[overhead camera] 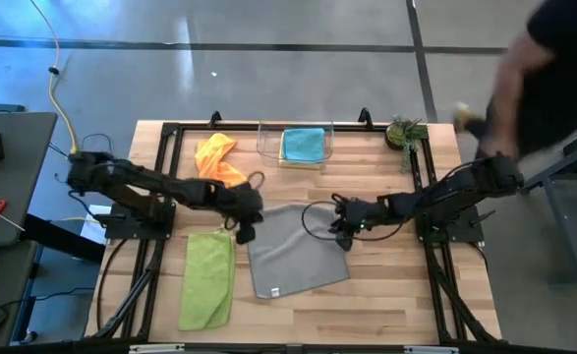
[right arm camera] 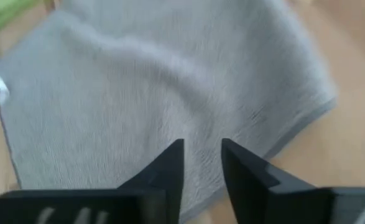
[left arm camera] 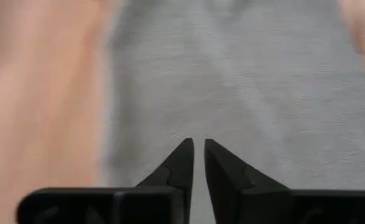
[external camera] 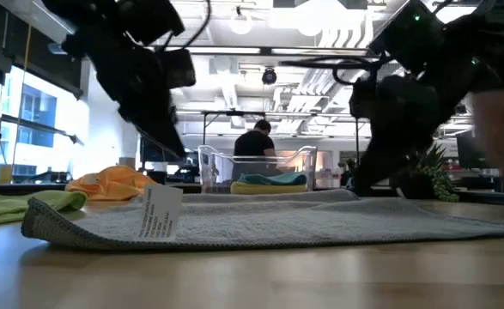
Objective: Fold microfiber towels
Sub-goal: Fold the gray towel on the table
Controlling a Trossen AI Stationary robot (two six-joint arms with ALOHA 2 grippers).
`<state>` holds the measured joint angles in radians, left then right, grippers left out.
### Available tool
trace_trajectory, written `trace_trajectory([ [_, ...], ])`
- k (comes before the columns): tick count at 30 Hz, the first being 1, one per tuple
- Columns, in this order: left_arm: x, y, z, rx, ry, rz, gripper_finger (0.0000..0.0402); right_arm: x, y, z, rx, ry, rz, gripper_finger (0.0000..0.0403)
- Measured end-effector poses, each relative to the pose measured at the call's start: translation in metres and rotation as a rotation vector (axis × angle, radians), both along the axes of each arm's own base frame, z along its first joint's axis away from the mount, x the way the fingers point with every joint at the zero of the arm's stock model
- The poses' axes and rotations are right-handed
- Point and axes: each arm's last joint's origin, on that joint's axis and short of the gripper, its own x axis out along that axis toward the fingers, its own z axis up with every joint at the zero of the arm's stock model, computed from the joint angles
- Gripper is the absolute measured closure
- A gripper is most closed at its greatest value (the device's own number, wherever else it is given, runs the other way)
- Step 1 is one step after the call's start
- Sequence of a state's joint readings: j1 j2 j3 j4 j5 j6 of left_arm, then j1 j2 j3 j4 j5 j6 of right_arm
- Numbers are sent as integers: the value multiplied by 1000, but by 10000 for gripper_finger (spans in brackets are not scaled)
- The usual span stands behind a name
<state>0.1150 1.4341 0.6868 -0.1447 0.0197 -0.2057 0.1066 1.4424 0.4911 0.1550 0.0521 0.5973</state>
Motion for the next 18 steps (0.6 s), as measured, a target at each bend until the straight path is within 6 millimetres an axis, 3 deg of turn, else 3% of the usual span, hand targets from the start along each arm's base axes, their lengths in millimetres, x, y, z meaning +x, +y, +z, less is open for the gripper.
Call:
trace_trajectory([
  [6,-27,28,-8,-48,118,103,298,-4,-22,15,-48,-41,-40,245],
  [12,-27,32,-36,-73,170,94,239,-5,-37,15,-51,-39,-62,225],
  [15,-23,30,-46,-55,194,57,239,-5,-40,15,-56,-36,-74,227],
  [18,-19,30,-52,-31,199,19,268,-6,-44,15,-56,-31,-87,233],
])
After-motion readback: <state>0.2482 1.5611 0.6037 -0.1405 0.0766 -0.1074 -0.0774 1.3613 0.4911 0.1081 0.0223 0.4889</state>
